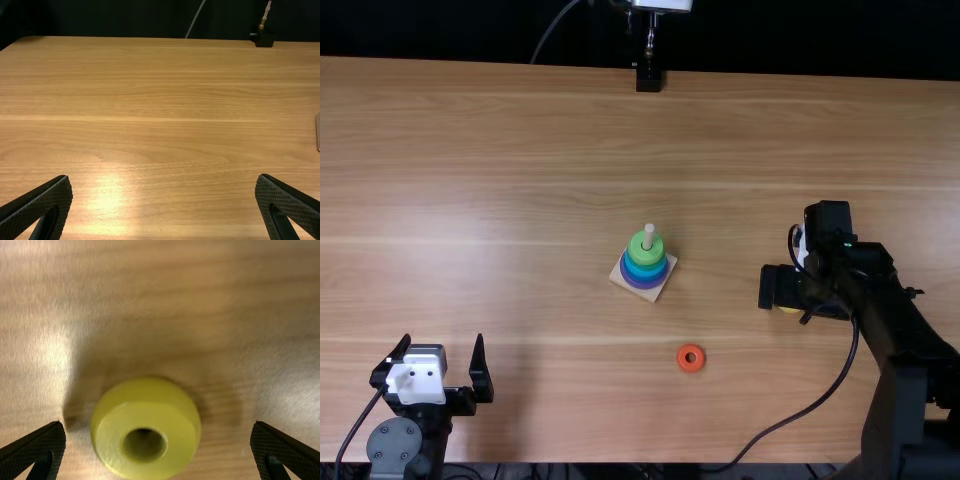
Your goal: Build the Hanoi tower: stack the rings onto the peg from bottom to top in this color order: purple, dark blue, light blue, dark green, light green, yellow, orange.
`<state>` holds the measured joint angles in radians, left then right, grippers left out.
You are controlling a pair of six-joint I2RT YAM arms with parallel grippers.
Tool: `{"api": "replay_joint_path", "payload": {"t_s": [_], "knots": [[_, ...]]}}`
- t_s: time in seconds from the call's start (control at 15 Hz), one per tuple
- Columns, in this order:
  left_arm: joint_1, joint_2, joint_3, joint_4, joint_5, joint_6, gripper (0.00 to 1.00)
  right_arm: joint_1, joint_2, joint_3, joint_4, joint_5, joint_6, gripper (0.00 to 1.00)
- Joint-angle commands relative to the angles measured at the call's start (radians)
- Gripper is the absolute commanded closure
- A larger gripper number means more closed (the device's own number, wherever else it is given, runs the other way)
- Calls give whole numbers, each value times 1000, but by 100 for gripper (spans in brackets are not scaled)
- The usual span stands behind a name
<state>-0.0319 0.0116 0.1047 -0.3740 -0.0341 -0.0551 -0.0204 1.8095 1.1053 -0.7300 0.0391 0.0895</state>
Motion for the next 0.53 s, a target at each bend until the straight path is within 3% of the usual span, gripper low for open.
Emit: {"api": "replay_joint_path", "payload": {"t_s": [0.0, 0.07, 0.13, 0.2, 0.27, 0.47], "knots": [[-3, -12, -105, -79, -1, 11, 0, 2, 14, 18, 13, 47, 12, 0], [-3, -12, -105, -79, -1, 11, 0, 4, 14, 18, 20, 62, 12, 0], [-3, -12, -105, -79, -1, 11, 0, 4, 14, 16, 20, 62, 12, 1], [-3, -12, -105, -79, -1, 11, 0, 5, 13, 18, 18, 62, 12, 11], [-3, -12, -105, -79, -1, 11, 0, 7, 14, 14, 18, 62, 12, 29], [-3, -12, -105, -79, -1, 11, 0, 25, 13, 11, 20, 58, 10, 97]]}}
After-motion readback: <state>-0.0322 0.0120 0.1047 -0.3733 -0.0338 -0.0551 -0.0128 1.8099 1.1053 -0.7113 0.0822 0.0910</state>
